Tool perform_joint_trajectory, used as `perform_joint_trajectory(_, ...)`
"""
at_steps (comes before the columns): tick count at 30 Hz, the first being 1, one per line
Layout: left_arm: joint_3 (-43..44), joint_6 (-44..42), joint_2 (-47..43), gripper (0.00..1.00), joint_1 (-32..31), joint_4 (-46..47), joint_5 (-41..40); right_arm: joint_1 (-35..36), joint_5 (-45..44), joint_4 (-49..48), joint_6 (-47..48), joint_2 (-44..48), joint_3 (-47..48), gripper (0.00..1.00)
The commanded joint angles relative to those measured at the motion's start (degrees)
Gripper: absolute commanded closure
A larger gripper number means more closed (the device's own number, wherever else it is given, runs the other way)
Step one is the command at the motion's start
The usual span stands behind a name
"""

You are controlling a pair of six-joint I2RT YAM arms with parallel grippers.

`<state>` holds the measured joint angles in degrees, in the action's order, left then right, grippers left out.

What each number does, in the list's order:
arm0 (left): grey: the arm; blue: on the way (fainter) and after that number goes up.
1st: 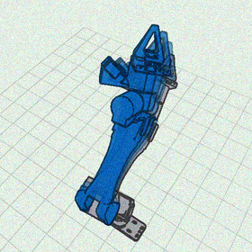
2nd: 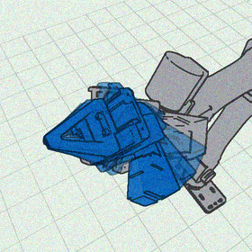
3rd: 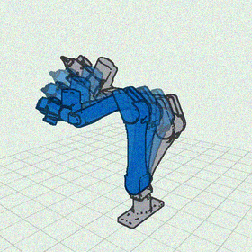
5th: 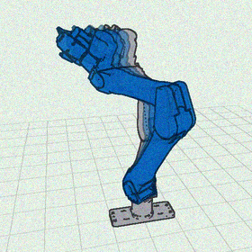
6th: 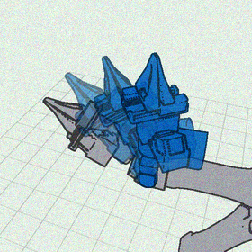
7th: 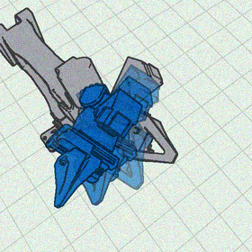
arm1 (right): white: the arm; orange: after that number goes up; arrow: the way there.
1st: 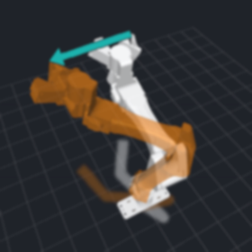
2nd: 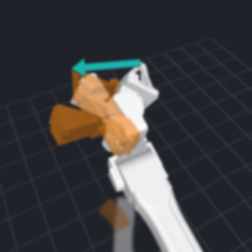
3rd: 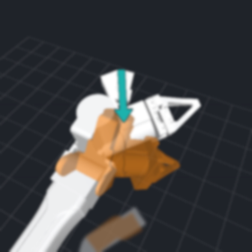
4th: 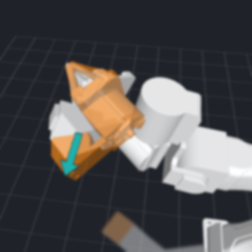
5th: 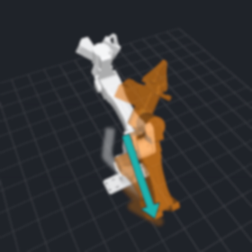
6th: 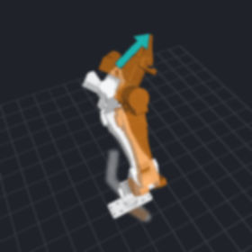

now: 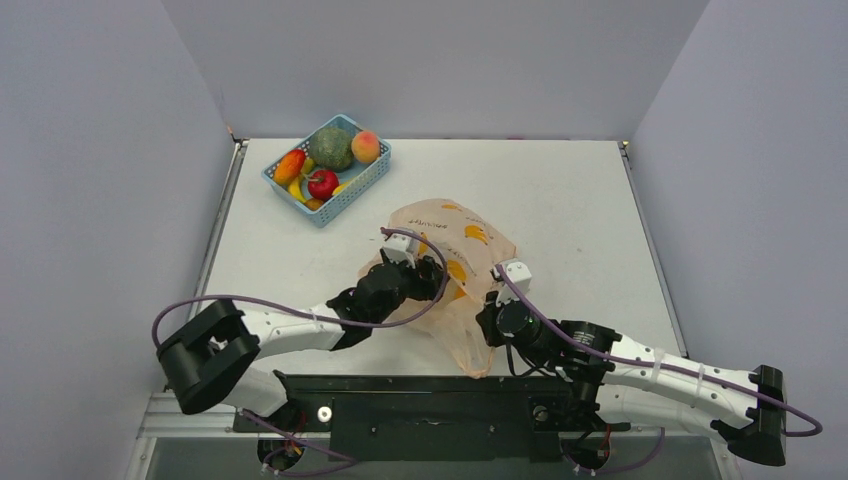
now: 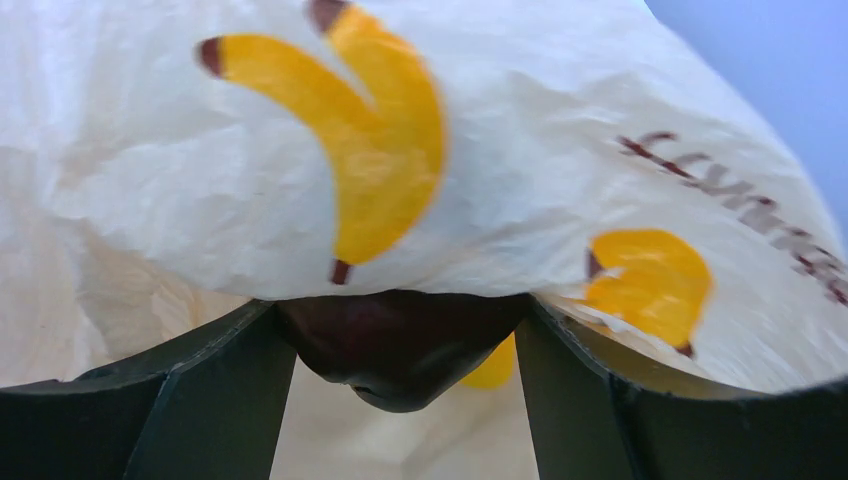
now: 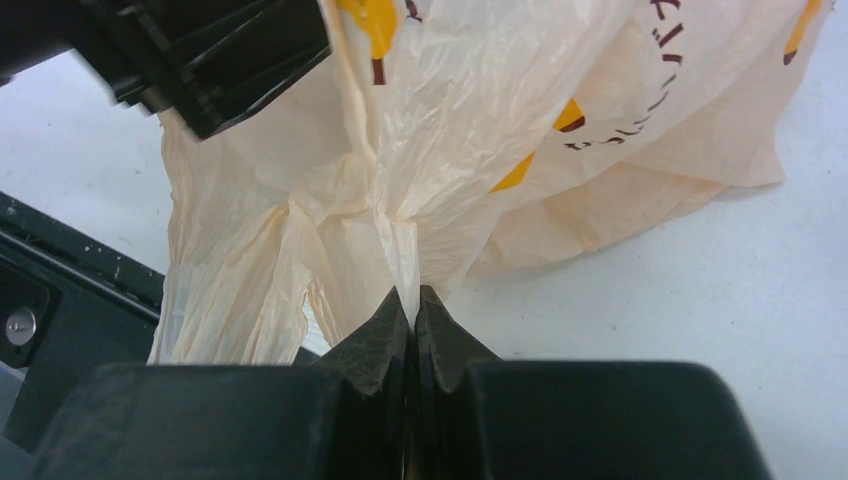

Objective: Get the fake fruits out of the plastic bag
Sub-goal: Take out the fake fruit from the plastic bag, then place the fake fruit in the bin.

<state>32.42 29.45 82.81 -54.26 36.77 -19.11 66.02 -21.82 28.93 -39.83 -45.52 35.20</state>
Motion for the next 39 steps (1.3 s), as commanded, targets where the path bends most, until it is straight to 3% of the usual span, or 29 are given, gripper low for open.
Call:
perform_joint_trajectory(1, -0.37, 3.11, -8.83, 0.68, 0.46, -16.2, 11.88, -0.63, -4.37, -2.1, 0.69, 0.21, 2.17, 1.0)
perform_joint_trajectory(9, -7.39, 12.76, -27.42, 0.68, 0.78, -26.84, 29.1, -3.55, -8.17, -1.27, 4.97, -6.21, 8.86, 1.0)
perform_joint_trajectory(14, -5.53, 15.63, -43.53, 0.67, 1.19, -37.4, 30.43, -7.0, -6.18, -1.89, 6.49, -10.18, 9.44, 1.0)
perform_joint_trajectory(18, 2.18, 12.36, -49.5, 0.66, 2.07, -48.63, 29.16, -7.89, -4.32, -3.27, 6.38, -10.41, 7.81, 1.0)
perform_joint_trajectory(23, 19.38, 1.79, -46.39, 0.68, 4.25, -64.59, 21.04, -8.21, -3.55, -3.77, 5.33, -8.93, 5.7, 1.0)
perform_joint_trajectory(27, 28.59, -5.12, -40.22, 0.71, 7.32, -73.47, 8.02, -8.24, -3.51, -3.99, 5.04, -6.85, 4.19, 1.0)
perform_joint_trajectory(31, 33.03, -10.2, -35.16, 0.73, 15.17, -70.02, 4.37, -8.71, -3.13, -4.1, 5.82, -5.82, 3.77, 1.0)
perform_joint_trajectory(35, 31.39, -9.97, -29.46, 0.74, 28.48, -59.17, 12.56, -9.17, -2.53, -4.34, 7.03, -5.75, 4.09, 1.0)
perform_joint_trajectory(39, 28.37, -3.32, -19.88, 0.76, 42.3, -46.44, 22.82, -9.31, -1.8, -4.19, 7.71, -4.9, 4.38, 1.0)
